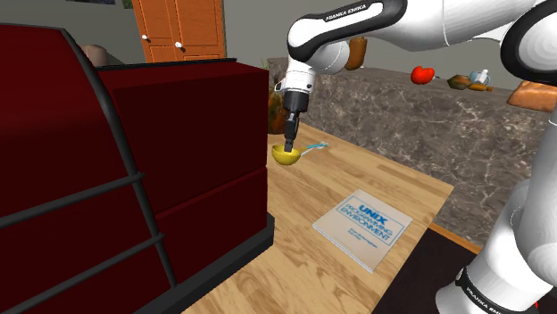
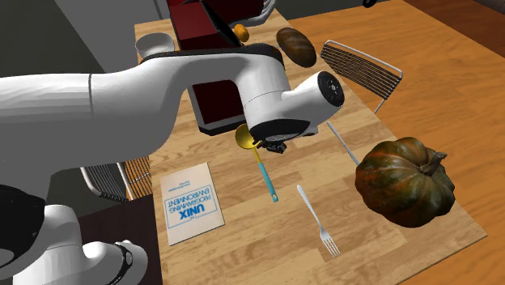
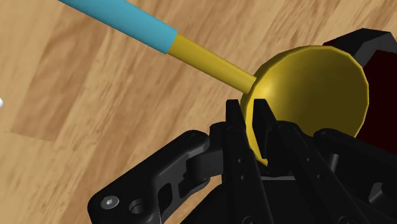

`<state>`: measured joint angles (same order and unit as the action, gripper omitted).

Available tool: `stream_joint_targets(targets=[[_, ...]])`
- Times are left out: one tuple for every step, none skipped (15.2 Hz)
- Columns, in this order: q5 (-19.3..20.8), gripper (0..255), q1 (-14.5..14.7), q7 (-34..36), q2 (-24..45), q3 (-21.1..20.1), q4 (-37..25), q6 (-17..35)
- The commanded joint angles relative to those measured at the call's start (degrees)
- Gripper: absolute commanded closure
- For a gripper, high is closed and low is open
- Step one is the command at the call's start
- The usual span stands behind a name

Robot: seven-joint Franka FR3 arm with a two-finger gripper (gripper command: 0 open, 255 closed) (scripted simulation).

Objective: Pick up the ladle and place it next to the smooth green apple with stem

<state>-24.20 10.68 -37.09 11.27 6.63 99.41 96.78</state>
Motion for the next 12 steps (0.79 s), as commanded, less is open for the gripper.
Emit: stream_joint_targets(targets=[[0.11,255,-0.04,0.55,-0.27,0.02,-1.18,-1.36],[0.16,255,-0.07,0.81,-0.39,0.03,-1.77,-2.03],[0.20,255,-0.10,1.06,-0.50,0.05,-2.37,-2.70],[0.24,255,-0.13,1.32,-0.60,0.06,-3.00,-3.37],[0.27,255,-0.16,1.57,-0.68,0.08,-3.63,-4.05],[0.30,255,-0.19,1.82,-0.75,0.09,-4.28,-4.72],[0.33,255,-0.22,2.08,-0.82,0.11,-4.95,-5.41],[0.35,255,-0.26,2.33,-0.86,0.12,-5.64,-6.10],[0.36,255,-0.30,2.58,-0.90,0.13,-6.34,-6.79],[0.37,255,-0.33,2.84,-0.92,0.14,-7.06,-7.49],[0.38,255,-0.37,3.09,-0.93,0.16,-7.79,-8.19],[0.38,255,-0.41,3.35,-0.93,0.17,-8.54,-8.89]])
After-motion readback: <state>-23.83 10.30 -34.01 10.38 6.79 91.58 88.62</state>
